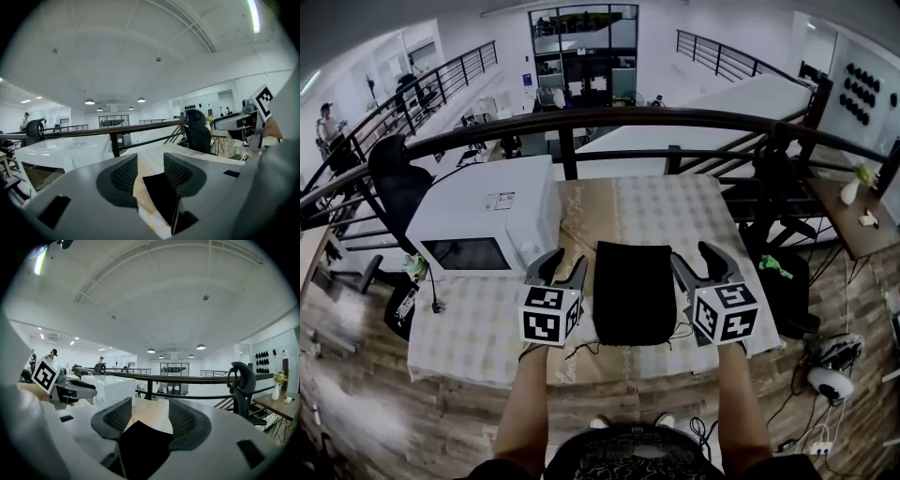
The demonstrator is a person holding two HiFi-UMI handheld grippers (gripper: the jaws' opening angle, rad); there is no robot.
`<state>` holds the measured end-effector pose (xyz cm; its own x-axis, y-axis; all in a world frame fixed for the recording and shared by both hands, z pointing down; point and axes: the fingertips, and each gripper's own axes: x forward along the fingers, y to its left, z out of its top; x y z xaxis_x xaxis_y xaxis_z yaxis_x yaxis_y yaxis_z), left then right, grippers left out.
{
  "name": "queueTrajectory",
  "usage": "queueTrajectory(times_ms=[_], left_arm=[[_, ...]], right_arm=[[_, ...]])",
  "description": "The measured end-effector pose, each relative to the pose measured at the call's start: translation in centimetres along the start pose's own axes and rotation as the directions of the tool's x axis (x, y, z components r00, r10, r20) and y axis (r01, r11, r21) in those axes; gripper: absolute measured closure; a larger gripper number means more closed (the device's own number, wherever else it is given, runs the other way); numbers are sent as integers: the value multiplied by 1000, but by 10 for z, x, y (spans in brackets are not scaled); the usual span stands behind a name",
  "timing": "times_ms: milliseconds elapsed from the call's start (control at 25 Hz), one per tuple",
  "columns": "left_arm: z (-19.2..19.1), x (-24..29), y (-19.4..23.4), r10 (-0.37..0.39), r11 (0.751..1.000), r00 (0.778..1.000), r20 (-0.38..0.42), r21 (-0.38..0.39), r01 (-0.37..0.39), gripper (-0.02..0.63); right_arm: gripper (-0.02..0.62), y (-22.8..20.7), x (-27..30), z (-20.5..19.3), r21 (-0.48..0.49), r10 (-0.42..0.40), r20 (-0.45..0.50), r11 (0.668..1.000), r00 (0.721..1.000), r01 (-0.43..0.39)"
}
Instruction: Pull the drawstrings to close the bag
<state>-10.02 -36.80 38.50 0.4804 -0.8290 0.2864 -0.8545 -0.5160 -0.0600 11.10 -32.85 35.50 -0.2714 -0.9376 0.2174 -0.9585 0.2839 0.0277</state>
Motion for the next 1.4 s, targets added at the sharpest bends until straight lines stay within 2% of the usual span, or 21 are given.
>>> queueTrajectory(times_ms=[440,840,1120,1400], left_arm=[[20,8,-31,94,996,995,29,-8,-93,431],[16,-1,-25,134,991,991,14,-6,-134,431],[9,-3,-29,109,994,994,-4,11,-109,431],[-28,-2,-33,65,998,995,-73,27,-63,431]], right_arm=[[362,-63,-17,12,-36,49,43,998,998,-47],[362,-57,-15,4,-47,107,38,993,994,-105],[363,-49,-14,-5,-78,144,7,987,990,-143],[362,-40,-9,-32,-123,165,-62,978,984,-171]])
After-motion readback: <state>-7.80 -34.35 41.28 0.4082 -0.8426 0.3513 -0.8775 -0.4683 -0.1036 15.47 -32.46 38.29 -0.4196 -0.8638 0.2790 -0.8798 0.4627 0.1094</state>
